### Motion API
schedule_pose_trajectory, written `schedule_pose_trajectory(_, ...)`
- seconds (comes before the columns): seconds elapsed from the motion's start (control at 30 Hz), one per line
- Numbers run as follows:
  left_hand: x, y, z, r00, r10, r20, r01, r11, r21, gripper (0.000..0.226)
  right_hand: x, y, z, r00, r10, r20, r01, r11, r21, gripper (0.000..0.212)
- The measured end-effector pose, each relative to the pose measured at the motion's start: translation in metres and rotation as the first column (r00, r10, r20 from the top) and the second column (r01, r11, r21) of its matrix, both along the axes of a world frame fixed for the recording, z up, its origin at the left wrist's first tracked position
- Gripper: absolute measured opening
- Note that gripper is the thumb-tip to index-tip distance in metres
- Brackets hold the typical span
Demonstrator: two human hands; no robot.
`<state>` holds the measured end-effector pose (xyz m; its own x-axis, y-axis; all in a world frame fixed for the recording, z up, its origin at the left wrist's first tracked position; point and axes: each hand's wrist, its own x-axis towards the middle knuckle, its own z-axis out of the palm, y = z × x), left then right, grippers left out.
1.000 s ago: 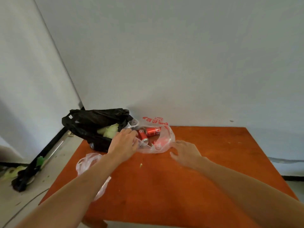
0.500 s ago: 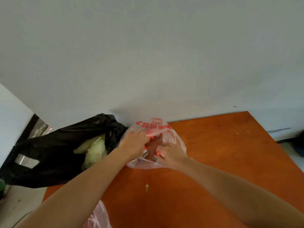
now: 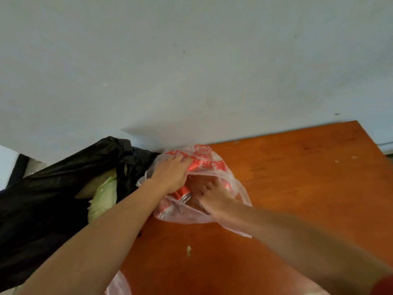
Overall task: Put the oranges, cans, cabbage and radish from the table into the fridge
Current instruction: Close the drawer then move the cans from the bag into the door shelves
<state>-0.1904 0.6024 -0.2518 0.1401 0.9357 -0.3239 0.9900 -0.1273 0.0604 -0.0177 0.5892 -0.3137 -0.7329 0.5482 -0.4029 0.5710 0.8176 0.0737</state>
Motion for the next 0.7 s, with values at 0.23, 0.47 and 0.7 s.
schedule_pose_trajectory(0.23, 0.002, 0.044, -0.028, 0.999, 0.044, -0.003, -0.044, 0.996, -0.082, 0.056, 0.042, 0.035, 0.034, 0.798, -0.354, -0.488, 0.263, 0.933, -0.246, 0.072)
schedule_pose_trajectory(0.47, 0.014, 0.044, -0.052, 0.978, 0.199, 0.067, -0.181, 0.96, -0.215, 0.086, 0.078, 0.08, 0.034, 0.363, -0.755, -0.547, 0.565, 0.645, -0.515, 0.061)
schedule_pose_trajectory(0.7, 0.019, 0.038, -0.08, 0.965, 0.249, 0.081, -0.238, 0.963, -0.126, 0.121, 0.065, 0.104, 0.015, 0.283, -0.775, -0.565, 0.608, 0.601, -0.52, 0.06)
